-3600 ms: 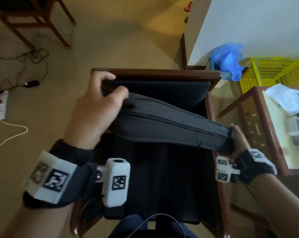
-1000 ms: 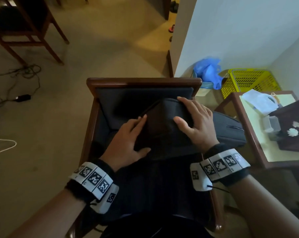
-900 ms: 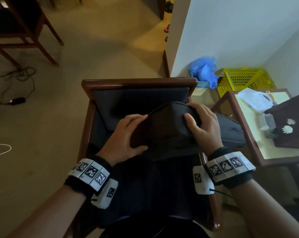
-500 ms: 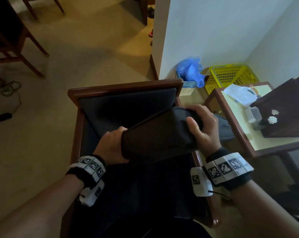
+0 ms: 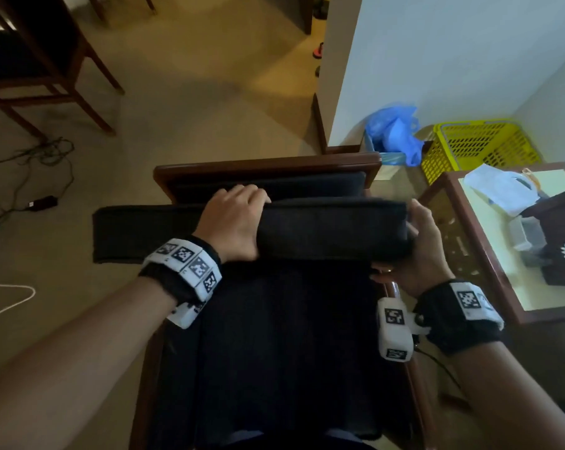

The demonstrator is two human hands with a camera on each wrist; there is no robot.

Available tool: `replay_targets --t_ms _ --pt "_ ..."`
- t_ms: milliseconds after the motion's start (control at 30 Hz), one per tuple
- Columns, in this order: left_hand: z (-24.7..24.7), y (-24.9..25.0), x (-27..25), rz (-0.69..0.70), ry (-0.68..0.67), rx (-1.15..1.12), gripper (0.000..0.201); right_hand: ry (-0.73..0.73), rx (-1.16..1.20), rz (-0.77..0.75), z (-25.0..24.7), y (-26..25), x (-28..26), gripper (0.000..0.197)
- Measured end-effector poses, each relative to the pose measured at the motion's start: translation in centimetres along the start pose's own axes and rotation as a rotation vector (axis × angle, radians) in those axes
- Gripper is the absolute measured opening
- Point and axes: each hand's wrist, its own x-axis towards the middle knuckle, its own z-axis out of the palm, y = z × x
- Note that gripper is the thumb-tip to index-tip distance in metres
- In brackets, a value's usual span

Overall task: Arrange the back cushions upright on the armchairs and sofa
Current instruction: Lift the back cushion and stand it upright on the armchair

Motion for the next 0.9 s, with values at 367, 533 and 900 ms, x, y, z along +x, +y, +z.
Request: replay_targets --t_ms 367,533,900 --pt "13.5 -2.0 1.0 -0.245 -0.049 -0.048 0.105 0.557 -0.304 -0.007 1.3 5.5 11.9 0.100" --pt "13.5 -11.0 -3.1 -0.404 -0.055 0.077 0.098 0.577 -0.373 0.003 3.3 2.2 16.8 0.089" --pt "12.5 -15.0 5.3 -0.530 -0.480 0.087 0.094 0.493 -0.447 0.076 5.5 -2.2 19.7 0.101"
